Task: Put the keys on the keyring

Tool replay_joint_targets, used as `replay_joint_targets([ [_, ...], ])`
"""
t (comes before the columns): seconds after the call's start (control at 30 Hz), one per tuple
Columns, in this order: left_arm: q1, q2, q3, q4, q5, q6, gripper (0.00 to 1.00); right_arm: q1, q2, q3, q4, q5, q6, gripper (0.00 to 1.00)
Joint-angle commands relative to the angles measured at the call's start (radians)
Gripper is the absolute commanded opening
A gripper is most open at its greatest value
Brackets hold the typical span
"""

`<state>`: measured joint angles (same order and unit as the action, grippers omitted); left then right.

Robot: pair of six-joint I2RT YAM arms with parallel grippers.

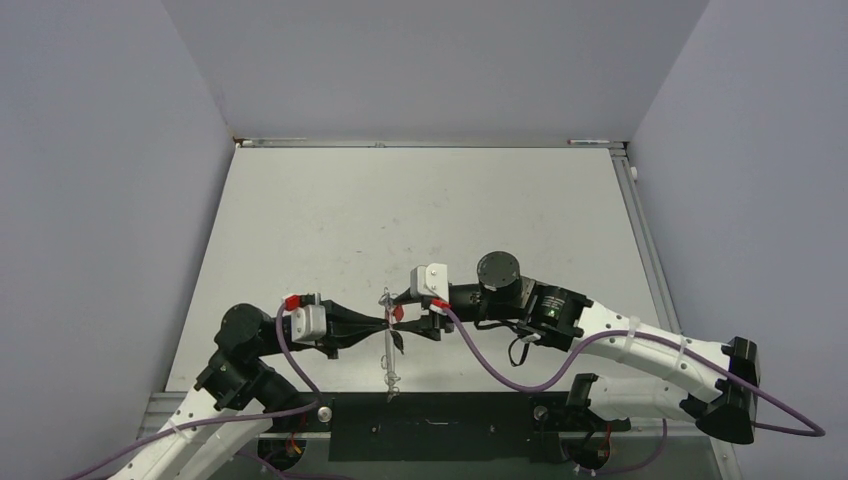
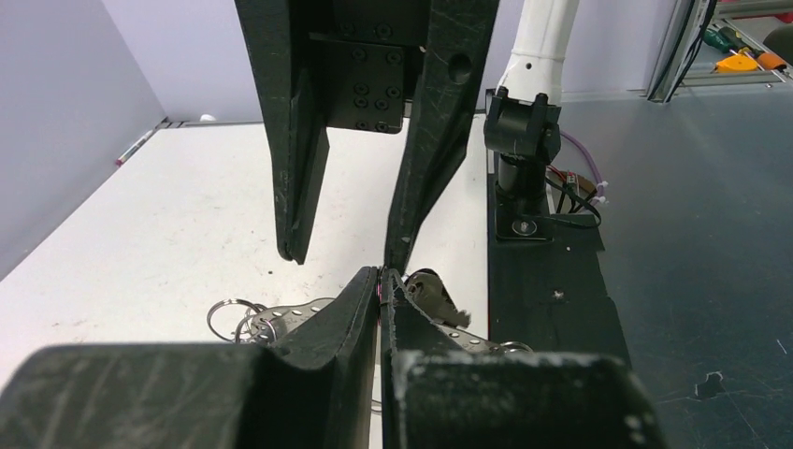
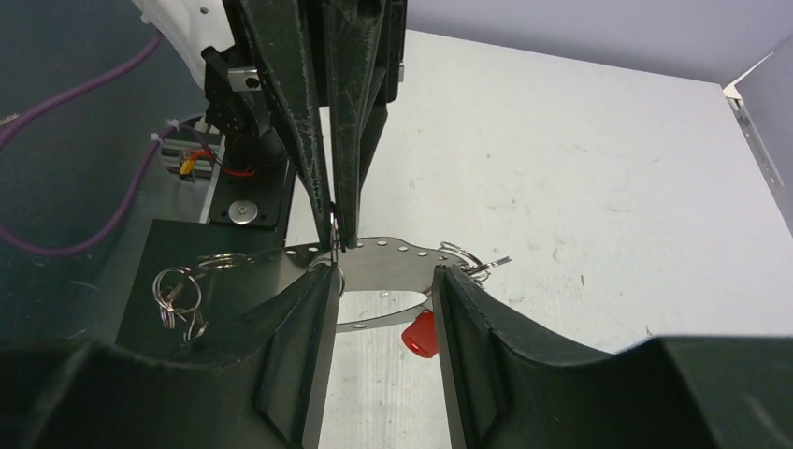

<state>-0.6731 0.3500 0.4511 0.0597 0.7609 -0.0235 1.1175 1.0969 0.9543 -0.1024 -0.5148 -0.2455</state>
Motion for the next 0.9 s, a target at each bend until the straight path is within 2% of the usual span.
replay_joint_targets([
  [0.0,0.000,-0.022,0.023,0.086,-0.017,-0.021,0.00,-0.039,-0.037,-0.031,0.150,-0.088,0.059,0.41],
  [0.27,0.003,-0.041,0.016,0.092,-0.035,-0.020,0.00,-0.065,-0.020,-0.055,0.201,-0.151,0.092,0.25],
  [0.7,0.004,-0.044,0.017,0.077,-0.049,-0.007,0.00,-0.089,-0.030,-0.071,0.232,-0.211,0.116,0.25],
  [0.87,0.004,-0.045,0.017,0.072,-0.052,-0.004,0.00,-0.101,-0.037,-0.086,0.267,-0.247,0.144,0.20],
])
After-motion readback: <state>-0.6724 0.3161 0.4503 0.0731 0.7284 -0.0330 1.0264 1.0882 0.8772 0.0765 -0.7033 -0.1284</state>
